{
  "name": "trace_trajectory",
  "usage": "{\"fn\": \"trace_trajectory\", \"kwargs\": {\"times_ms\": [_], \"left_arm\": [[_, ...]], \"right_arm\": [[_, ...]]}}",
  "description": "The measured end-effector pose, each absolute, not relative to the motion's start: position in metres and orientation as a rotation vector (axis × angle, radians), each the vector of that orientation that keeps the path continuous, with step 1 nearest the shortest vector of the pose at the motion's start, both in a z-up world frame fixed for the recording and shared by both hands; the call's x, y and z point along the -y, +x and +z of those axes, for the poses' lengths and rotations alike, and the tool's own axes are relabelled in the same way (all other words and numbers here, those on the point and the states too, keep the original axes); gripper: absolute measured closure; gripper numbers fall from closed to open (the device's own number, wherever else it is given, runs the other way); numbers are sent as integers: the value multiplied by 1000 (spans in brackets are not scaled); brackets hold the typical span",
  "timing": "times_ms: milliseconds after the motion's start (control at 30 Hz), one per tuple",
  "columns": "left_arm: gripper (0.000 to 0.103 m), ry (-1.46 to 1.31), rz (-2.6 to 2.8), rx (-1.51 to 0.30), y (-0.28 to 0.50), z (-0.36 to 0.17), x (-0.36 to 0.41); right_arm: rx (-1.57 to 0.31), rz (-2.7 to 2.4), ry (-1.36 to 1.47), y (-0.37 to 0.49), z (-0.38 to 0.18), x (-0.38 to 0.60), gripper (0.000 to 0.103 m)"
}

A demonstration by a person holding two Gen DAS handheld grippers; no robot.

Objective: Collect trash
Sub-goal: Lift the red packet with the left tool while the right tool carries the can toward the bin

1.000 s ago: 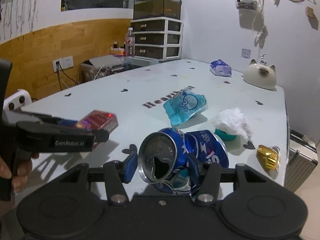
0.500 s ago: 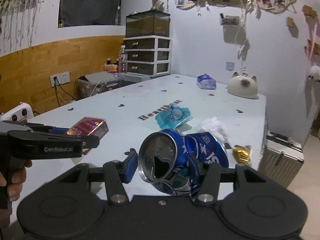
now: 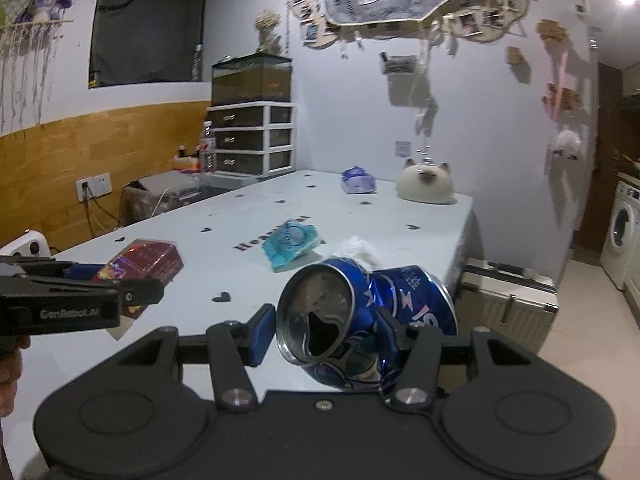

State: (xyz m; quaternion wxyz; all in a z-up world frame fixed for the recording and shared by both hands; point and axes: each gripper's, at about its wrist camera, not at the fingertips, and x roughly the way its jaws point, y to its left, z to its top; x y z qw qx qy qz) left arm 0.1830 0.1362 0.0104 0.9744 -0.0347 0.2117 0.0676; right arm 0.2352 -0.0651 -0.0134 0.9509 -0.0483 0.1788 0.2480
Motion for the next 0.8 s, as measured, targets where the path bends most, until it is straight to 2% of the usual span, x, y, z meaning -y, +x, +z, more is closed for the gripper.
{"fn": "trace_trajectory", "kwargs": {"times_ms": [433, 800], "left_arm": [[51, -23, 9, -406, 166, 12, -26], [51, 18, -153, -461, 187, -17, 77]], "right_arm": [[-349, 357, -40, 194, -18, 179, 49], [-374, 217, 36, 185, -47, 278, 49]]}}
